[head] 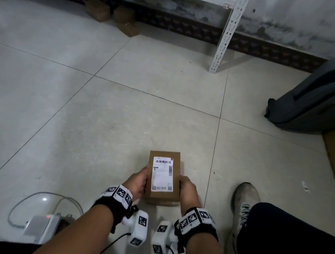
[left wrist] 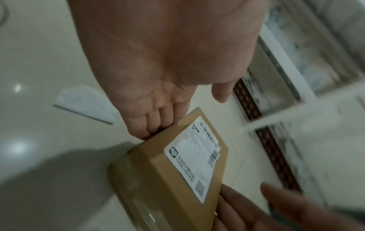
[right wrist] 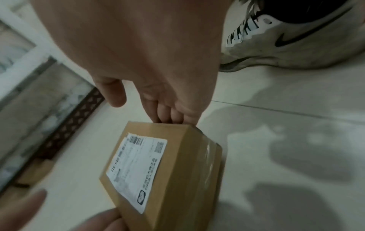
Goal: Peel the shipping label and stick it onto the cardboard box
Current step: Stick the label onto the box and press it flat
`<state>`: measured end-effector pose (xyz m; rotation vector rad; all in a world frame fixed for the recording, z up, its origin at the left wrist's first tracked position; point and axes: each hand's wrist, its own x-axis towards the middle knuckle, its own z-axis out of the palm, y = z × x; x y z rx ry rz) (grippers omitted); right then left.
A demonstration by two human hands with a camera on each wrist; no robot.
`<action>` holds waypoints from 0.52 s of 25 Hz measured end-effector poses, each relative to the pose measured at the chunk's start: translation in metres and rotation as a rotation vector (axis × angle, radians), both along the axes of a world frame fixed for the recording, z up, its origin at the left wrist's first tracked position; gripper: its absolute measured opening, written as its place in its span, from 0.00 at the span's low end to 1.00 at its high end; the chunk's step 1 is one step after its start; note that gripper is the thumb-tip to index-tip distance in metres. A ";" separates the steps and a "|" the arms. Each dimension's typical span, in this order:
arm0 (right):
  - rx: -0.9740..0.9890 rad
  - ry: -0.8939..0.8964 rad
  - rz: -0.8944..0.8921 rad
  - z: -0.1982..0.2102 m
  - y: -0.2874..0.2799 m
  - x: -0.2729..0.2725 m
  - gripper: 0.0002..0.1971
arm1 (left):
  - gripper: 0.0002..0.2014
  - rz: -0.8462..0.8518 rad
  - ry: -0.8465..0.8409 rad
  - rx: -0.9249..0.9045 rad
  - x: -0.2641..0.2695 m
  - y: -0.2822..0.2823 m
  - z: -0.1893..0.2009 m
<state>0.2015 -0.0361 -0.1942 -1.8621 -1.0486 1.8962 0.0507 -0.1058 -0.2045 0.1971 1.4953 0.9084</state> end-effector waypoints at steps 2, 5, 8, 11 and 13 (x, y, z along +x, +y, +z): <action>0.078 0.092 0.034 0.019 0.017 -0.009 0.19 | 0.17 0.087 0.076 0.102 -0.013 0.012 0.009; 0.168 0.179 0.092 0.033 0.038 -0.024 0.16 | 0.22 0.190 0.245 0.319 -0.034 0.021 0.002; 0.217 0.190 0.154 0.022 0.046 -0.030 0.18 | 0.26 0.153 0.379 0.362 -0.040 0.025 -0.003; 0.180 0.163 0.174 -0.012 0.045 -0.030 0.19 | 0.26 0.141 0.355 0.358 -0.041 0.024 -0.020; 0.110 0.132 0.136 -0.036 0.037 -0.028 0.20 | 0.23 0.114 0.341 0.323 -0.038 0.021 -0.032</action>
